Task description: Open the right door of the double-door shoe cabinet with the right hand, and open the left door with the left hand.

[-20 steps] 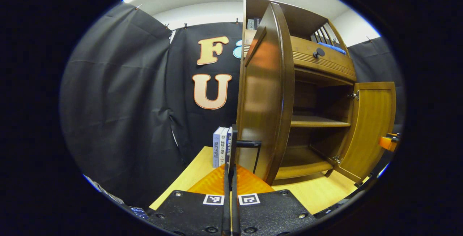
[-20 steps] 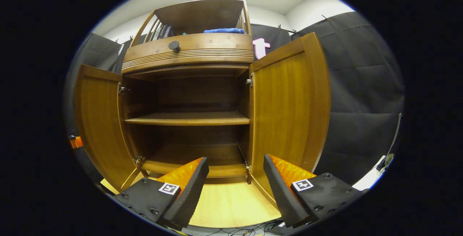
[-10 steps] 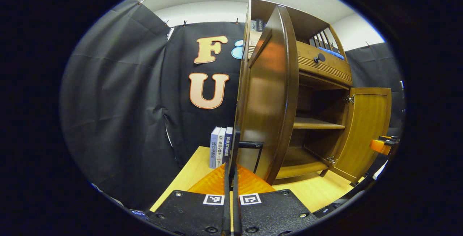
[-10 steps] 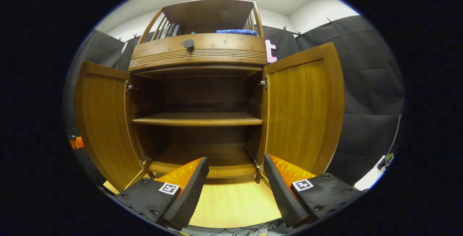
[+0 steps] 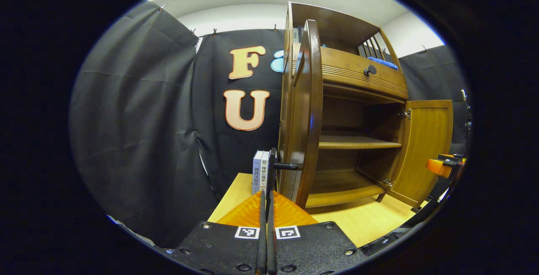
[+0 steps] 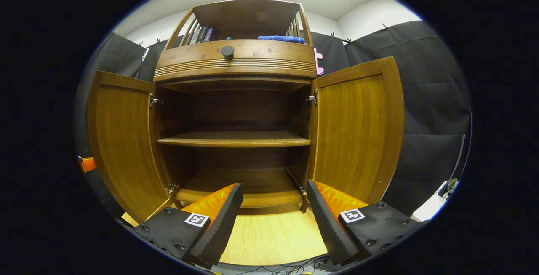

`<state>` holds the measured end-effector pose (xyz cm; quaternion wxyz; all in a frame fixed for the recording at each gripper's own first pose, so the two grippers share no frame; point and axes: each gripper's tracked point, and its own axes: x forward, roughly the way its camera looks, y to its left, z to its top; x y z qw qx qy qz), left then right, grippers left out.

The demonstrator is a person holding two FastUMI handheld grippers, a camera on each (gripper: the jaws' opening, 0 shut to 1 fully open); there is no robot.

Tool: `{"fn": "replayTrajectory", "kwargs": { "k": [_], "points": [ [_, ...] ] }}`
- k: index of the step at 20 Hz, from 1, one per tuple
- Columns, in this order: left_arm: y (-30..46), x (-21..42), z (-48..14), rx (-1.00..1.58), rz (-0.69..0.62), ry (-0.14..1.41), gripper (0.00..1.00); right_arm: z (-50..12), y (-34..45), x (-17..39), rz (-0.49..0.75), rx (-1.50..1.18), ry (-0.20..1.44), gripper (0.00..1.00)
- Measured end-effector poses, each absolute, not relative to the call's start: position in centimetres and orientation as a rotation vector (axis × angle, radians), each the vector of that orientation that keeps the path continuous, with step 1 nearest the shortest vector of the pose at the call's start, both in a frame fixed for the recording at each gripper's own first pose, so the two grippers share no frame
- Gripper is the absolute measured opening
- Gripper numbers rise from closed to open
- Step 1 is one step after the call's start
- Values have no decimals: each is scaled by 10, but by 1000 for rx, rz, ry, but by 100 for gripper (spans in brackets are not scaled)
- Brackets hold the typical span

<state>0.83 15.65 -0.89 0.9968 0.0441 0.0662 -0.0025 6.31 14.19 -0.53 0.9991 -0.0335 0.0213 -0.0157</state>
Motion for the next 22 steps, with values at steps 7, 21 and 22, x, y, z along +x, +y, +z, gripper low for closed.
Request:
{"fn": "replayTrajectory", "kwargs": {
  "k": [7, 21, 22],
  "points": [
    [148, -20, 13, 46, 20, 124, 30, 2, 146, 63, -31, -73, 35, 89],
    [97, -31, 29, 9, -37, 113, 95, 17, 124, 57, -58, -64, 22, 90],
    [97, -31, 29, 7, -35, 113, 93, 17, 122, 57, -59, -63, 23, 90]
  ]
}}
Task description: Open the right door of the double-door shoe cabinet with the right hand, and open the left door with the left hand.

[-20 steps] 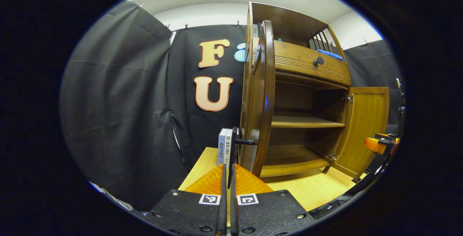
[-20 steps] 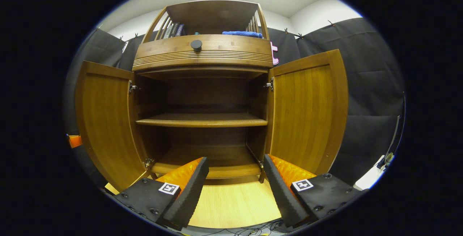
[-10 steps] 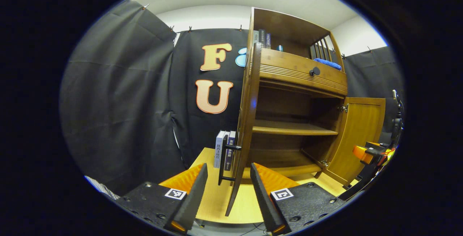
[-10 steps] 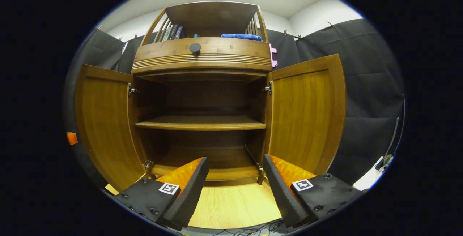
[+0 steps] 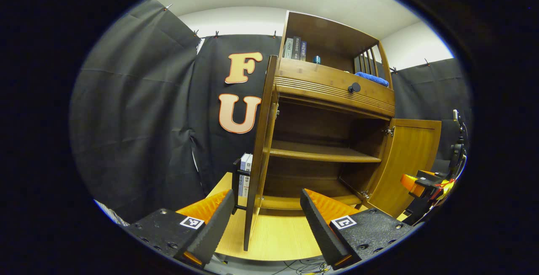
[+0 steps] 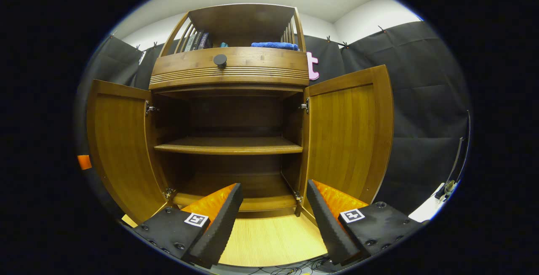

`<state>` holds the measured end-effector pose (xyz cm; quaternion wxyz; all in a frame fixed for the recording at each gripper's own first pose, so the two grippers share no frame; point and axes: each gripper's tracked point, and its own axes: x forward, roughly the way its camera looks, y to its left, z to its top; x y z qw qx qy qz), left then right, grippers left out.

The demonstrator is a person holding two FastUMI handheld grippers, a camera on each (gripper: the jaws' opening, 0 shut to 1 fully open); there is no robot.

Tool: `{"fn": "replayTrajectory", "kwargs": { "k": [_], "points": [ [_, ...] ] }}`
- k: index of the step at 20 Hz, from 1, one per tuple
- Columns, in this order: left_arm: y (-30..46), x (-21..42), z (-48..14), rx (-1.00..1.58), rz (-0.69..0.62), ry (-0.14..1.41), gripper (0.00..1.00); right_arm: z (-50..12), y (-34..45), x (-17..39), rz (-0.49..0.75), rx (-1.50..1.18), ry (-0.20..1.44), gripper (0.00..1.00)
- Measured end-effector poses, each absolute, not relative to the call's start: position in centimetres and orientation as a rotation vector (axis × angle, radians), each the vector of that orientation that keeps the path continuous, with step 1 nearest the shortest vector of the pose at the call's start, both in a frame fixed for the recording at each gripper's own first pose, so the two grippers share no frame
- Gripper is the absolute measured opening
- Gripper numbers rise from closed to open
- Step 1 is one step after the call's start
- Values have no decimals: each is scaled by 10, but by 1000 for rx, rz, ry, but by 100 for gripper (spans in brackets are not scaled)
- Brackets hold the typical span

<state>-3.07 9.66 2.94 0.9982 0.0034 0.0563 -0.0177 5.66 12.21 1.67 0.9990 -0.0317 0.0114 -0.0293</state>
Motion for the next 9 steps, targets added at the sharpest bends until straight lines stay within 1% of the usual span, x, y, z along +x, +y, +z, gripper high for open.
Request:
{"fn": "replayTrajectory", "kwargs": {
  "k": [1, 9],
  "points": [
    [96, -31, 29, 5, -35, 112, 92, 17, 122, 56, -59, -63, 22, 90],
    [92, -30, 26, 24, -18, 113, 92, 18, 112, 55, -64, -58, 22, 90]
  ]
}}
